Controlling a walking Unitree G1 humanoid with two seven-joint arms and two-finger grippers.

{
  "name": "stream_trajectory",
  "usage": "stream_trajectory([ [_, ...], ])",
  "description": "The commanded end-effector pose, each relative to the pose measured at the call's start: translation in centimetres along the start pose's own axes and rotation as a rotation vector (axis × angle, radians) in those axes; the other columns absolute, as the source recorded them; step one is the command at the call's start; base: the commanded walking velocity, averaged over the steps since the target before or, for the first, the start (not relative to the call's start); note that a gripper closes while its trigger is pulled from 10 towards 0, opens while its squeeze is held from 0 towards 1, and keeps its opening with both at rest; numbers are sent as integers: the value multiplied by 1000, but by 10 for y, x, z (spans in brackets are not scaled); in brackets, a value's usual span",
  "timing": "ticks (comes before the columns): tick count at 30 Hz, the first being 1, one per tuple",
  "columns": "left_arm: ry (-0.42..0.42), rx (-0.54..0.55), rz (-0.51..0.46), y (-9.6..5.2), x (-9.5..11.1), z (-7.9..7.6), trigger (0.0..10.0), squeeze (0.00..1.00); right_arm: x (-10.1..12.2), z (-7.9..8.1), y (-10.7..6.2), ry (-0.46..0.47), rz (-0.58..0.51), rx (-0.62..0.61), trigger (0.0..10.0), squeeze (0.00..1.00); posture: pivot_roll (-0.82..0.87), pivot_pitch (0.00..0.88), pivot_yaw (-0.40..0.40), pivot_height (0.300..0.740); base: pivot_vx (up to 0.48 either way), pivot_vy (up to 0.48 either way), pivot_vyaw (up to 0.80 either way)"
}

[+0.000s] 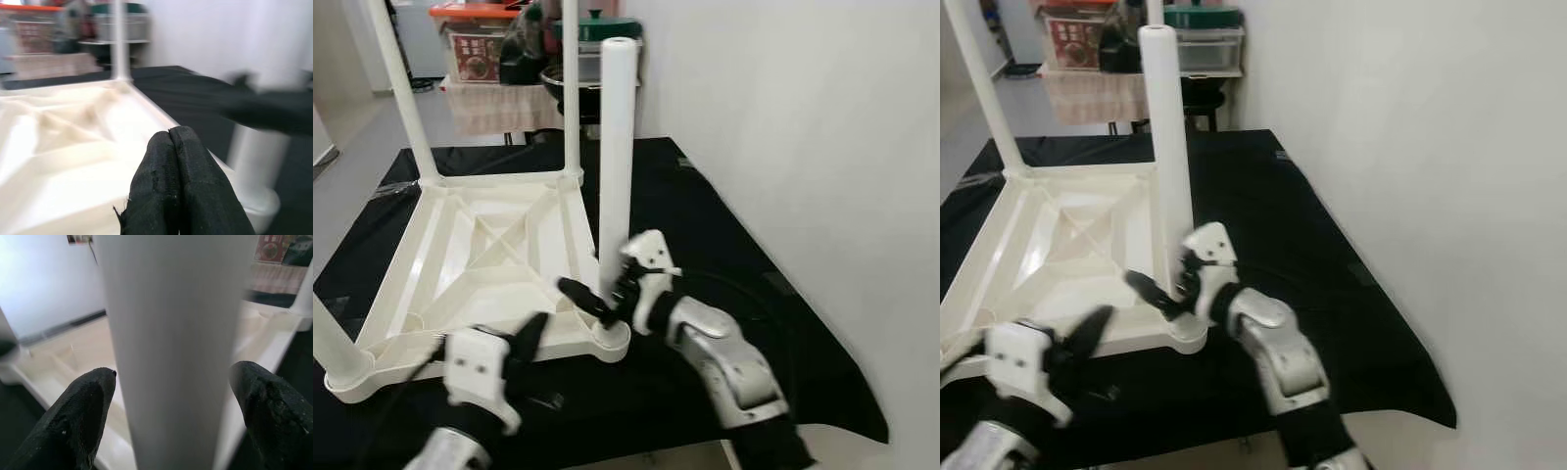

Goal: Building children table

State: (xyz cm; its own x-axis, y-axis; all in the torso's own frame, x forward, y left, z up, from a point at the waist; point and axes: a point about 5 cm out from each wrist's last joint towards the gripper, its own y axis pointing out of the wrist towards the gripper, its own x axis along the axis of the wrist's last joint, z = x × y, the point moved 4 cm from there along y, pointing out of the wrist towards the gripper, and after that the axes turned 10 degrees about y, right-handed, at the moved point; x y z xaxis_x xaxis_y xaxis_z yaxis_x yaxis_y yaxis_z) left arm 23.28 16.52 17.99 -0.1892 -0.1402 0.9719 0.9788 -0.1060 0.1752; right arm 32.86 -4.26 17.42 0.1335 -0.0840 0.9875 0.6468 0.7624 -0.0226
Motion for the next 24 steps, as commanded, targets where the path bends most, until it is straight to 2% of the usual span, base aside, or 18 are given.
stream_trajectory([
  [1,-31,70,26,-3,0,13,10000,0,-1,-4,-12,6,9,-9,10000,0,90,16,-40,740,0,0,0],
  [2,-42,87,37,-4,-2,16,10000,0,-1,-5,-16,9,14,-13,10000,0,90,16,-40,740,0,0,0],
  [4,13,148,87,-7,-9,26,10000,0,-3,-4,-23,17,27,1,10000,0,92,15,-37,740,0,0,0],
  [5,2,167,102,-8,-13,29,10000,0,-5,-2,-27,16,36,8,10000,0,91,16,-36,740,0,0,0],
  [9,4,171,120,-10,-15,31,10000,0,-9,-2,-34,8,55,16,10000,0,88,16,-38,740,0,0,0],
  [10,34,170,134,-11,-17,32,10000,0,-10,-5,-40,8,65,3,10000,0,87,18,-37,740,0,0,0],
  [11,137,189,172,-13,-22,36,10000,0,-13,-13,-51,3,82,-35,10000,0,83,18,-34,740,0,0,0],
  [12,137,189,172,-13,-22,36,10000,0,-13,-13,-51,3,82,-35,10000,0,83,18,-34,740,0,0,0],
  [15,212,241,226,-20,-30,46,10000,0,-15,-34,-63,8,84,-161,10000,0,77,19,-29,740,0,0,0],
  [16,212,241,226,-20,-30,46,10000,0,-15,-34,-63,8,84,-161,10000,0,77,19,-29,740,0,0,0],
  [17,243,279,247,-24,-33,51,10000,0,-15,-46,-68,26,76,-248,10000,0,77,18,-32,740,0,0,0],
  [18,243,279,247,-24,-33,51,10000,0,-15,-46,-68,26,76,-248,10000,0,77,18,-32,740,0,0,0],
  [20,237,304,291,-29,-41,51,10000,0,-16,-60,-72,49,64,-346,10000,0,78,18,-34,740,0,0,0],
  [21,186,315,307,-31,-44,51,10000,0,-17,-64,-74,60,66,-374,10000,0,78,18,-34,740,0,0,0],
  [24,142,339,310,-31,-45,51,10000,0,-18,-64,-75,61,77,-380,10000,0,73,14,-41,740,0,0,0],
])
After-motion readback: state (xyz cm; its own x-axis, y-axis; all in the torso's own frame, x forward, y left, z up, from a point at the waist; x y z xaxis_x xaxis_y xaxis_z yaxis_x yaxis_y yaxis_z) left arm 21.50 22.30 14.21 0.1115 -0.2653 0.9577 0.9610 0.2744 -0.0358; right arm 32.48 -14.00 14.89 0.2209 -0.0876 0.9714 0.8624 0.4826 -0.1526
